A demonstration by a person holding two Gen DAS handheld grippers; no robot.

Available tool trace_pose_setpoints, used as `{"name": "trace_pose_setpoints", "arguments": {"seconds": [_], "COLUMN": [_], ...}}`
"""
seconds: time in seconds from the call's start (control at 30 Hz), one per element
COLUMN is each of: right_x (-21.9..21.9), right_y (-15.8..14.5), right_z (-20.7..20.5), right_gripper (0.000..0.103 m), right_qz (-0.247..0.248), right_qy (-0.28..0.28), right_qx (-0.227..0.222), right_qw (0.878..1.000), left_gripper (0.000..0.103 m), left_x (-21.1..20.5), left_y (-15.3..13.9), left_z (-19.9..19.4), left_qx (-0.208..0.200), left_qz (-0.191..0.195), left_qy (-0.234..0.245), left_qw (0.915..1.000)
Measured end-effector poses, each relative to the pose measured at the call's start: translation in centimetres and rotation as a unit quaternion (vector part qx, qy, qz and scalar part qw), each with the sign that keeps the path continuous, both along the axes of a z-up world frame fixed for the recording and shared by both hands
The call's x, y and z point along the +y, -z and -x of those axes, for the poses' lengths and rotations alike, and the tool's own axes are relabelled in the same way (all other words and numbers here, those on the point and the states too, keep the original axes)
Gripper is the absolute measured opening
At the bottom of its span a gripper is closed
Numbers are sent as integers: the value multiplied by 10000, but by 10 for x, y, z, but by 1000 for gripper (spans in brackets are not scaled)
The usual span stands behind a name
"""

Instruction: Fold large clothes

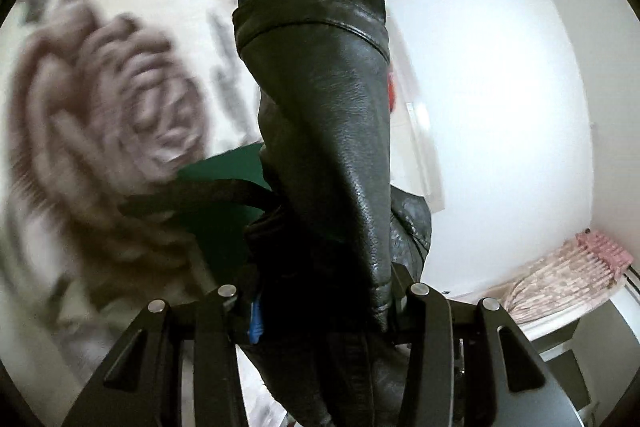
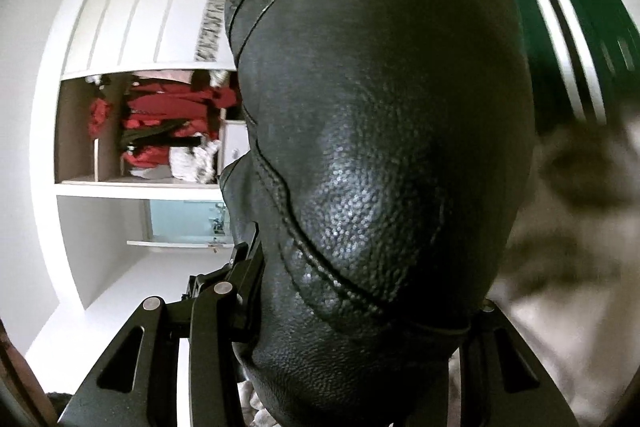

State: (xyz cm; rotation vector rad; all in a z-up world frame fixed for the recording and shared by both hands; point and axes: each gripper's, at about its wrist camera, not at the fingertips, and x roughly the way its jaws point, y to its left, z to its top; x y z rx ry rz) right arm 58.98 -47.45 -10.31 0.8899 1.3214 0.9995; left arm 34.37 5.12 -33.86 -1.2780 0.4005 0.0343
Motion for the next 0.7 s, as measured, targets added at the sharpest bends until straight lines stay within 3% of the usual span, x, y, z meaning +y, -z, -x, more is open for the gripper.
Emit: {"name": "trace_pose_setpoints", "arguments": {"seconds": [0.07,0.17,0.27,0.37,0.4,0.5,0.6,0.7], "right_x": [4,-2,-2,-3,-5,-9,-6,-7], "right_y": [-23,-30,3,62,90,141,143,125], "right_z": [-58,-136,-203,-246,-249,-261,-270,-280], "right_gripper": [45,45,45,45,45,48,55,64], "right_qz": [22,123,346,661,784,828,865,1278], "right_qy": [-53,-194,-325,-509,-566,-561,-568,-518], "right_qx": [-214,-398,-338,-36,98,523,552,425], "right_qw": [9998,9989,9983,9965,9953,9936,9931,9895], "left_gripper": [40,40,40,40,40,41,44,53], "left_x": [9,3,0,-13,-16,-18,-11,-10], "left_y": [0,19,63,115,139,165,160,142], "left_z": [-24,-74,-117,-142,-149,-157,-160,-162], "left_qx": [-172,-350,-328,-67,141,341,397,696], "left_qz": [8,39,86,90,105,-52,-83,-159], "left_qy": [30,52,184,519,716,1216,1511,1760], "left_qw": [9998,9994,9993,9986,9973,9920,9877,9818]}}
